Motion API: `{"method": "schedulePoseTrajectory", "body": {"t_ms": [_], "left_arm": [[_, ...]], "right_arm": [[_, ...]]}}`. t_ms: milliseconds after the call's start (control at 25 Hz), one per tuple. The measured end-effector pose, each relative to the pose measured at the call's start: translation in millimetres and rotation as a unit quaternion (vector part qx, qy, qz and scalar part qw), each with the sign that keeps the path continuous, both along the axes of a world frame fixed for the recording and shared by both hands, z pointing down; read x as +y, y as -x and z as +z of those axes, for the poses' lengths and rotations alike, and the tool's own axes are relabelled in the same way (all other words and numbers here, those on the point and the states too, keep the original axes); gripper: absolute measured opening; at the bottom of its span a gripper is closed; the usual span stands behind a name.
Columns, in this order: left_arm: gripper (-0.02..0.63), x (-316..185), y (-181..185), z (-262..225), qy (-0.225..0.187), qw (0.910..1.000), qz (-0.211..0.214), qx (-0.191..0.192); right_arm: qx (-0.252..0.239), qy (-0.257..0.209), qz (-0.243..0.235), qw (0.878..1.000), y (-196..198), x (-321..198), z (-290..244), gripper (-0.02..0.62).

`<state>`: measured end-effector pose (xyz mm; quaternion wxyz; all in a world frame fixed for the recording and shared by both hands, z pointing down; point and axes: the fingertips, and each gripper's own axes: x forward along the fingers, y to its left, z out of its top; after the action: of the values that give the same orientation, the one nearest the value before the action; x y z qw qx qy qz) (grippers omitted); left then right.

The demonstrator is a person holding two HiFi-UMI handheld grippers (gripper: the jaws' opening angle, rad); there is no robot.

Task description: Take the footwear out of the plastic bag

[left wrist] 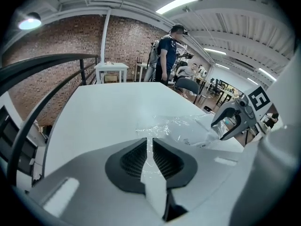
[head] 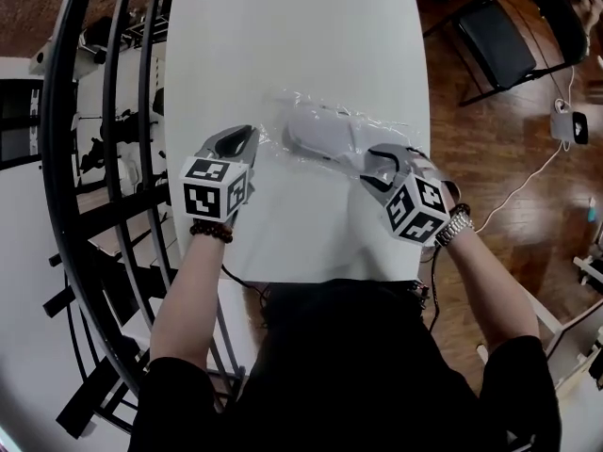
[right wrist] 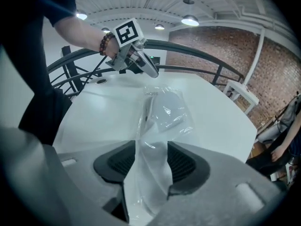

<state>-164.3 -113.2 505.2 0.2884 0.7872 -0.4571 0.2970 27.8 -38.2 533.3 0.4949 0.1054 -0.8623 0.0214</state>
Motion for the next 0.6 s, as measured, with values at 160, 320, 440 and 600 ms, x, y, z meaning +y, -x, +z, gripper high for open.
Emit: {"method": "schedulePoseTrajectory", "body": {"t_ms": [160,320,440,600], "left_arm": [[0.069,7,-7,10,0.016,0.9993,0.035,0.002],[0.084,13,-11,23,0.023,0.9960,0.079,-0.036],[0.084,17,-13,31,0.022,0.9930,0.104,-0.051],[0.084,19,-19,34,0.022,0.9913,0.121,-0.047]], "right_arm": [[0.007,-0.014,-0.044,0.999,-4,4,2,0.198],[0.018,-0.025,-0.076,0.997,-7,5,5,0.198],[0.017,-0.023,-0.084,0.996,-5,4,3,0.198],[0.003,-0.016,-0.070,0.997,-2,1,-6,0.211]]}}
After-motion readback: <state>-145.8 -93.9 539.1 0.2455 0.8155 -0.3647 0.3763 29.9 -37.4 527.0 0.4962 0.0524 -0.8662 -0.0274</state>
